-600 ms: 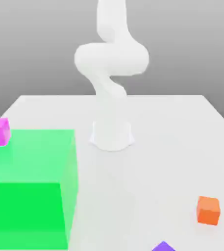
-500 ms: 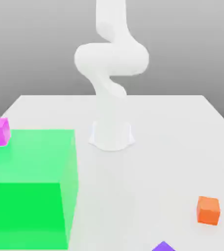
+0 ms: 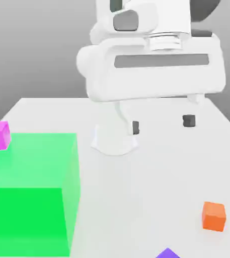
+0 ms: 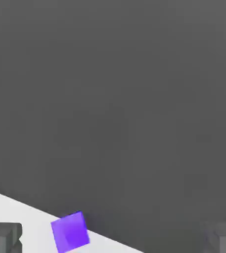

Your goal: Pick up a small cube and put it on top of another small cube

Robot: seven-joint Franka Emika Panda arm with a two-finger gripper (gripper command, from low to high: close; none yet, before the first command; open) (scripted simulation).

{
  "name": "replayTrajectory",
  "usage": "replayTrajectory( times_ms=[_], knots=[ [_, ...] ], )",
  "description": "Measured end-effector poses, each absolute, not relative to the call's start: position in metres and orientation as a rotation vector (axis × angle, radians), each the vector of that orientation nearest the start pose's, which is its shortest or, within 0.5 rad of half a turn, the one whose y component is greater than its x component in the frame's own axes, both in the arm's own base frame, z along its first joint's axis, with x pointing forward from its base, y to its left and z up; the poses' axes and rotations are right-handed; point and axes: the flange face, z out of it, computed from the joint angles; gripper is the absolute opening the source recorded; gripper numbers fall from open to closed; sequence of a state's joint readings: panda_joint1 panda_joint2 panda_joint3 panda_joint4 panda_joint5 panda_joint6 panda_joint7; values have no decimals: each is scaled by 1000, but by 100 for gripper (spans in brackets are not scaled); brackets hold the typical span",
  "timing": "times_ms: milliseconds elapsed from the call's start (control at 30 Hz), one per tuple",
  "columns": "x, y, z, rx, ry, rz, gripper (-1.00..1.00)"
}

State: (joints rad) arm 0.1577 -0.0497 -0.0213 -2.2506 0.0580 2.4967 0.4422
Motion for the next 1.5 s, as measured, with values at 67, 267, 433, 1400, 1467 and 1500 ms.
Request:
replayTrajectory(
  times_ms=[67,267,433,1400,1467,1500],
  knots=[
    [542,83,381,-2982,452,-344,0],
    [548,101,274,-3081,278,-147,0],
    [540,112,186,-3135,148,-12,0],
    [392,258,210,-2968,-1031,2,-100],
    [390,258,187,-2966,-1038,2,100],
    [390,258,187,-2966,-1038,2,100]
  ],
)
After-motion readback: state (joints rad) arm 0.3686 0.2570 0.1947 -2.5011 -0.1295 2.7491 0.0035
